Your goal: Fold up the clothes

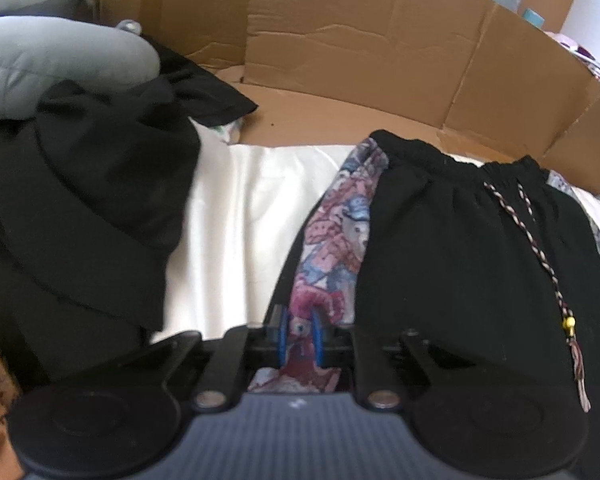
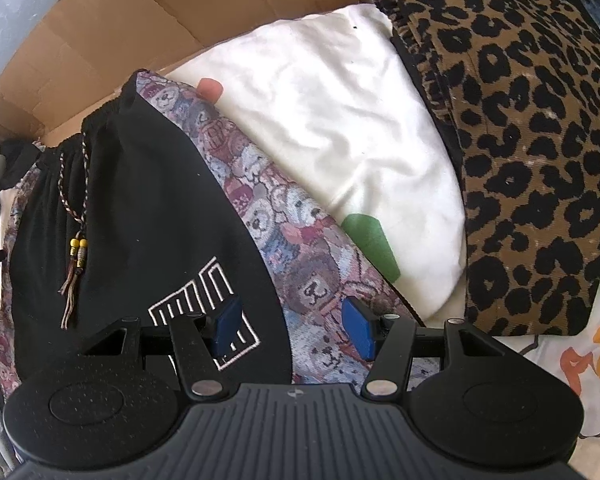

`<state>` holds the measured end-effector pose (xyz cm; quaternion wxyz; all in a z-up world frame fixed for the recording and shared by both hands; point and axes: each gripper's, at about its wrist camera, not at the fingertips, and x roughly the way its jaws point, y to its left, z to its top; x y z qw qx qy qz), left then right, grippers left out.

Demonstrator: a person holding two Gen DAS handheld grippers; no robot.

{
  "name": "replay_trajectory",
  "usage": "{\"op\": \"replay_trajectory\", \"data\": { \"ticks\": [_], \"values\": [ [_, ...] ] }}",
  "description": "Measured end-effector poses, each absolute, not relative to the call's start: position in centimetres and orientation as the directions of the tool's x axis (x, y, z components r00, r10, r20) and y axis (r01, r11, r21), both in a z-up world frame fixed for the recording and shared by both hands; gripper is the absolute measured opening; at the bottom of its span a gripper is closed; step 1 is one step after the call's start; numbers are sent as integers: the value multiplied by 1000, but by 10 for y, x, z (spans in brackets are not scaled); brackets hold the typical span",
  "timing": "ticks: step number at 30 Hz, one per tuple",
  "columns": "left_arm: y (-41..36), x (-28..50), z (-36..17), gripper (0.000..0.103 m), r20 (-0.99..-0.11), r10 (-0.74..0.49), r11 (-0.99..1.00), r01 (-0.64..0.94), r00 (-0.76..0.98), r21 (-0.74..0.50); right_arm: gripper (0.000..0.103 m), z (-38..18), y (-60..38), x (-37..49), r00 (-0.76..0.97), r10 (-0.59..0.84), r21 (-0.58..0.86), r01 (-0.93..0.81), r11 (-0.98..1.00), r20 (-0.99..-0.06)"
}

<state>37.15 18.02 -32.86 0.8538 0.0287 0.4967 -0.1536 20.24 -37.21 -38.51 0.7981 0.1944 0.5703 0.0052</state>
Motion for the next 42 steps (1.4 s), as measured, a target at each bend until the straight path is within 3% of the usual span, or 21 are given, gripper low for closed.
{"op": "replay_trajectory", "data": {
  "ticks": [21,26,42],
  "values": [
    [183,376,-328,18,-830,-247,952,284,500,-112,62,-390,-370,199,328,237,313,203,928,-915],
    [187,383,-334,18,-853,-184,963,265,489,-55,62,-392,-371,199,320,236,311,206,928,-917],
    [176,378,-344,18,-862,-233,943,322,450,-86,63,-395,-368,199,308,242,309,191,932,-920]
  ]
}}
